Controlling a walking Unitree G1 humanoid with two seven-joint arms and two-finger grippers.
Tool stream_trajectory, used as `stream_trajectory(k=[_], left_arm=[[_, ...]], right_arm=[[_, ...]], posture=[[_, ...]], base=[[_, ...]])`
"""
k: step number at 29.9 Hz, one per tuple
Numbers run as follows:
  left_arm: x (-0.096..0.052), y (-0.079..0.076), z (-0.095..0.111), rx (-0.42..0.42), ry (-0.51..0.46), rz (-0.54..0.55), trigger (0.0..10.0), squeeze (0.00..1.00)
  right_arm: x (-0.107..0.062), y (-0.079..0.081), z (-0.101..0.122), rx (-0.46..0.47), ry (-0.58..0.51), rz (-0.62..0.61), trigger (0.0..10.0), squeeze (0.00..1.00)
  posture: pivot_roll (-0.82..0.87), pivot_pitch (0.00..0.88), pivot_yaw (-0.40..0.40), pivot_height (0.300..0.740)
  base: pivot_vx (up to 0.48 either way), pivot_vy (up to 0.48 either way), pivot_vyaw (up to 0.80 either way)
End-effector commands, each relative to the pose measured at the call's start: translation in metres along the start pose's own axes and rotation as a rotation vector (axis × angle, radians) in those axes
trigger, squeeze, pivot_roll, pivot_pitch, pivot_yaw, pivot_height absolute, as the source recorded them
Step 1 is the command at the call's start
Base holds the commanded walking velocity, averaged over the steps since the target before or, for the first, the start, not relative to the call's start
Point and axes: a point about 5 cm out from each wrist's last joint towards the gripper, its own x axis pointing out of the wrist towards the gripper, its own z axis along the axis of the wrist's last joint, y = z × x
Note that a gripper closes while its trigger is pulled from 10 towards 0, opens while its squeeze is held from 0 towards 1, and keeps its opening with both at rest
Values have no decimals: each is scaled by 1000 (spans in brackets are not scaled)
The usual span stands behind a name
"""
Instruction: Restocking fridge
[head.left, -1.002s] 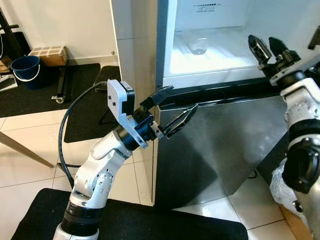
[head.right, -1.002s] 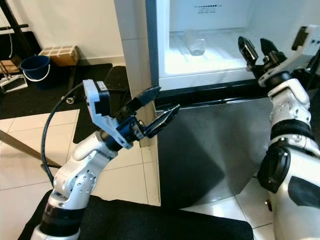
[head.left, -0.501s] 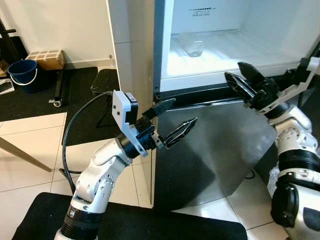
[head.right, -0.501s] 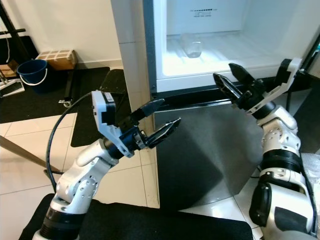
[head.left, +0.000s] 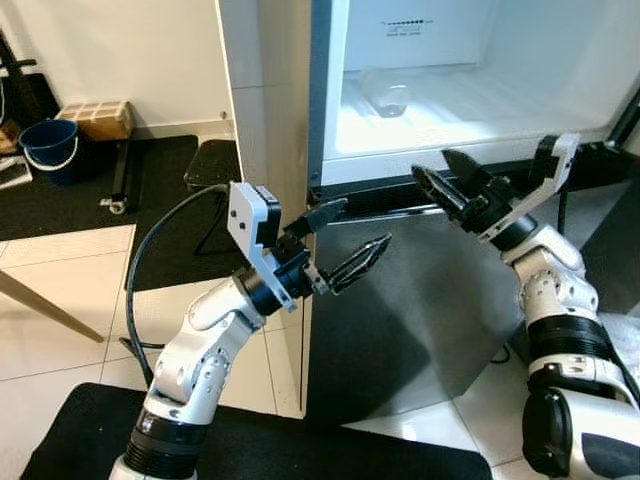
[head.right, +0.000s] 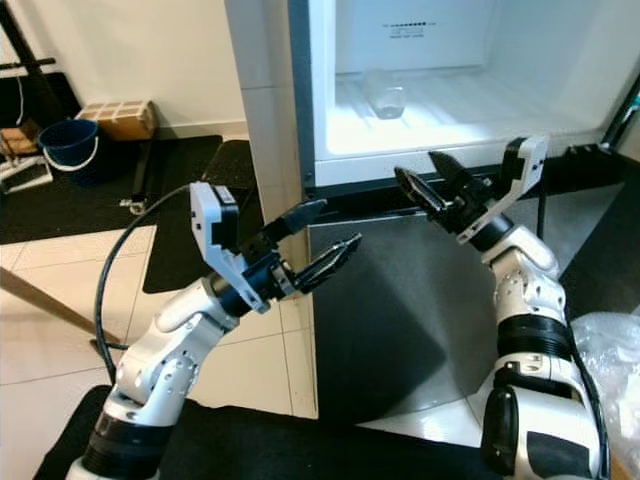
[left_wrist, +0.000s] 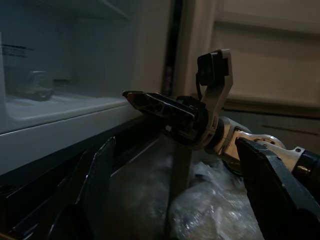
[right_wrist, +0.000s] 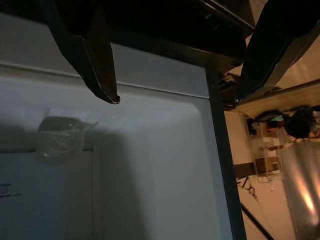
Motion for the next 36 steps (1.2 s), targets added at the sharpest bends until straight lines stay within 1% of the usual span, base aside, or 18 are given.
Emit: stream_trajectory(k=[1, 8, 12, 16, 24, 25, 28, 31, 32, 33, 34, 36], left_arm=[[4, -3, -2, 3, -3, -13, 10000, 0], [6, -2, 0, 3, -13, -8, 10000, 0], [7, -1, 3, -5, -24, -4, 10000, 0], [7, 1, 7, 3, -41, -4, 10000, 0], [5, 3, 9, 9, -43, -1, 10000, 0], [4, 4, 11, 13, -44, 1, 10000, 0], [3, 5, 12, 16, -46, -3, 10000, 0], [-1, 7, 14, 28, -40, -9, 10000, 0], [-1, 7, 14, 28, -40, -9, 10000, 0], [-3, 9, 14, 39, -34, 3, 10000, 0], [-3, 9, 14, 39, -34, 3, 10000, 0], [-8, 18, 15, 67, -20, 53, 10000, 0]], right_arm=[[3, -1, 2, -24, 10, -14, 10000, 0], [5, -1, 3, -36, 15, -24, 10000, 0], [7, 0, 6, -46, 17, -29, 10000, 0], [9, -1, 9, -60, 15, -68, 10000, 0], [10, -2, 8, -74, 26, -78, 10000, 0], [13, -3, 9, -96, 34, -111, 10000, 0], [17, -3, 11, -109, 30, -124, 10000, 0], [34, -1, 21, -141, 15, -146, 10000, 0], [34, -1, 21, -141, 15, -146, 10000, 0], [41, 0, 23, -151, 16, -149, 10000, 0], [41, 0, 23, -151, 16, -149, 10000, 0], [52, 2, 27, -170, 26, -154, 10000, 0]], posture=[[21, 0, 2, 740], [20, 0, 1, 740], [19, 0, -1, 740], [20, 0, -1, 740], [20, 0, -2, 740], [20, 0, -2, 740], [17, 0, -3, 740], [14, 0, -4, 740], [14, 0, -4, 740], [14, 0, -4, 740], [14, 0, -4, 740], [18, 0, -7, 740]], base=[[0, -442, 794], [0, -438, 788], [0, 0, 781], [0, 0, 0], [0, 0, 0], [0, 0, 0], [0, 0, 0], [0, 0, 0], [0, 0, 0], [0, 0, 0], [0, 0, 0], [0, 0, 0]])
